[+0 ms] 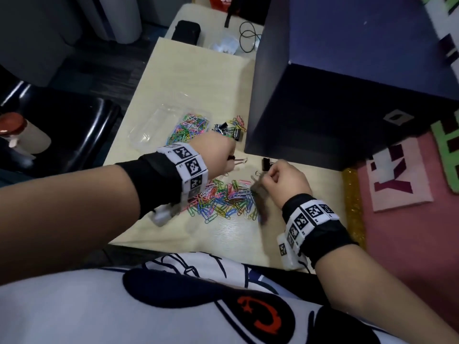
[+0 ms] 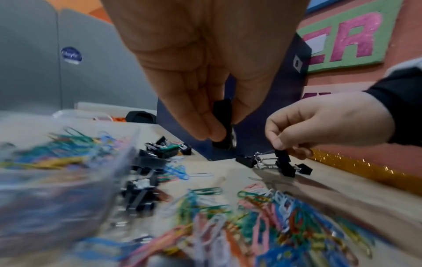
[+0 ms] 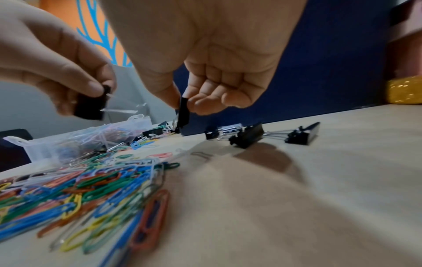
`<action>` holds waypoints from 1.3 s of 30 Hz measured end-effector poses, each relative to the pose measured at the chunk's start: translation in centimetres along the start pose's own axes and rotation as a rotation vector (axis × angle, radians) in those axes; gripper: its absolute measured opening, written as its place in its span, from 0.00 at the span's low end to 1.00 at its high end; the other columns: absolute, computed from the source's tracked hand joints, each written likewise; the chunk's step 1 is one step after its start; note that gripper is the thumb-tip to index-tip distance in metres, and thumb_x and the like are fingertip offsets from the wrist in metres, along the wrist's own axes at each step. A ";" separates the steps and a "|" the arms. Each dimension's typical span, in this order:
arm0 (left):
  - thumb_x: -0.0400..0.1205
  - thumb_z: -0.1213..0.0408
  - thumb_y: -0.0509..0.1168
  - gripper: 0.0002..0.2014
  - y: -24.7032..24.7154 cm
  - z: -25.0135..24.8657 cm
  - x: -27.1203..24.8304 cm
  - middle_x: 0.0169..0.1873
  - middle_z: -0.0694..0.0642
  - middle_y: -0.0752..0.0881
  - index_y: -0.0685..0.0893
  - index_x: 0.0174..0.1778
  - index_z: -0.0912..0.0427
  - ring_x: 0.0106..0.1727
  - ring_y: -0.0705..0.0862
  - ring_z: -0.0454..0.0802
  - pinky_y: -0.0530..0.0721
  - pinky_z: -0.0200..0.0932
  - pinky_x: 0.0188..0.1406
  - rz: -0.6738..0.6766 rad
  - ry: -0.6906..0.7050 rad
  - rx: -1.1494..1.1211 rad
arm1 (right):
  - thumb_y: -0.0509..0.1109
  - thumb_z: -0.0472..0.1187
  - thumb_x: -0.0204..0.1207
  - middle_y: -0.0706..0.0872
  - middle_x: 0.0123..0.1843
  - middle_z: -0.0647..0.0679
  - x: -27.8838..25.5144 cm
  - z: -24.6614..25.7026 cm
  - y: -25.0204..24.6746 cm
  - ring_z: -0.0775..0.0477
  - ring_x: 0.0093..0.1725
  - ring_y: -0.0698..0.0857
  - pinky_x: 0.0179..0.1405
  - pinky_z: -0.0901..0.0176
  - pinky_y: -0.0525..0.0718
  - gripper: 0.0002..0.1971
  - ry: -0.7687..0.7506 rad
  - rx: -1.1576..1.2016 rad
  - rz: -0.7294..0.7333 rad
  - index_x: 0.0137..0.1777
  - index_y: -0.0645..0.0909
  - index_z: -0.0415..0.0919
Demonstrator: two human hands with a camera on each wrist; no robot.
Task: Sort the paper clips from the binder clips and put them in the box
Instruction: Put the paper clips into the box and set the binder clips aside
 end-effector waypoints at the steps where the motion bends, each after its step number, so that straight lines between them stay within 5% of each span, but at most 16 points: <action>1: 0.81 0.57 0.64 0.14 0.0 -0.4 0.4 0.51 0.57 0.88 0.82 0.59 0.58 0.54 0.84 0.58 0.82 0.49 0.52 -0.014 -0.003 -0.051 | 0.66 0.47 0.75 0.84 0.43 0.50 -0.1 -0.5 -0.4 0.46 0.43 0.82 0.40 0.59 0.75 0.06 0.023 0.016 -0.034 0.46 0.78 0.46; 5: 0.81 0.58 0.65 0.19 0.9 -0.5 1.2 0.57 0.51 0.87 0.77 0.69 0.54 0.58 0.84 0.54 0.82 0.46 0.58 0.001 -0.031 -0.200 | 0.63 0.46 0.79 0.81 0.56 0.48 -0.8 -2.2 -2.0 0.46 0.44 0.82 0.41 0.59 0.74 0.11 0.109 0.058 -0.154 0.59 0.74 0.45; 9: 0.80 0.62 0.64 0.07 2.1 1.6 -0.1 0.45 0.53 0.88 0.84 0.51 0.54 0.49 0.85 0.53 0.84 0.46 0.48 0.102 -0.042 -0.042 | 0.63 0.44 0.80 0.77 0.60 0.48 -0.9 -0.8 -0.9 0.47 0.45 0.81 0.43 0.60 0.76 0.11 -0.009 0.013 -0.115 0.60 0.76 0.44; 12: 0.79 0.62 0.62 0.08 3.4 3.5 -2.0 0.41 0.55 0.88 0.85 0.46 0.57 0.45 0.85 0.55 0.83 0.44 0.41 0.223 -0.059 0.162 | 0.62 0.46 0.81 0.78 0.58 0.49 -0.9 1.9 1.4 0.48 0.50 0.82 0.51 0.55 0.81 0.08 -0.171 -0.079 -0.008 0.55 0.78 0.46; 19: 0.72 0.45 0.72 0.23 6.0 6.4 -5.1 0.49 0.54 0.84 0.78 0.57 0.52 0.50 0.84 0.56 0.84 0.47 0.42 0.329 -0.124 0.260 | 0.60 0.42 0.81 0.75 0.66 0.49 -2.2 8.7 6.4 0.44 0.68 0.72 0.69 0.49 0.73 0.17 -0.485 -0.201 0.231 0.68 0.77 0.52; 23: 0.75 0.49 0.70 0.25 6.9 6.7 -5.6 0.56 0.56 0.80 0.74 0.65 0.53 0.57 0.81 0.58 0.84 0.52 0.51 0.301 -0.121 0.239 | 0.60 0.46 0.81 0.68 0.76 0.50 -2.7 9.7 8.5 0.41 0.74 0.66 0.73 0.46 0.65 0.21 -0.535 -0.376 0.335 0.73 0.71 0.62; 27: 0.76 0.57 0.68 0.20 6.8 6.9 -5.8 0.62 0.57 0.77 0.76 0.64 0.55 0.61 0.80 0.58 0.80 0.48 0.52 0.295 -0.112 0.186 | 0.60 0.44 0.80 0.71 0.71 0.48 -1.7 9.3 7.3 0.41 0.70 0.68 0.70 0.45 0.66 0.17 -0.452 -0.428 0.257 0.66 0.78 0.56; 32: 0.73 0.58 0.71 0.22 6.3 7.1 -5.7 0.55 0.57 0.80 0.74 0.61 0.54 0.53 0.81 0.58 0.82 0.49 0.50 0.229 -0.131 0.037 | 0.60 0.48 0.81 0.74 0.66 0.48 -2.5 11.3 7.7 0.41 0.67 0.71 0.67 0.47 0.68 0.16 -0.548 -0.400 0.231 0.67 0.78 0.49; 39: 0.69 0.54 0.73 0.24 5.1 7.1 -5.9 0.51 0.52 0.78 0.73 0.57 0.52 0.41 0.75 0.52 0.73 0.44 0.37 0.177 -0.129 0.002 | 0.64 0.53 0.79 0.76 0.64 0.47 -3.6 12.7 10.0 0.40 0.67 0.72 0.66 0.46 0.68 0.21 -0.634 -0.486 0.321 0.72 0.74 0.55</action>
Point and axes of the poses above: each hand's wrist, its own x-axis towards the middle knuckle, its own y-axis out of the palm, z = x × y, the point moved 9 cm from there along x, towards the middle knuckle
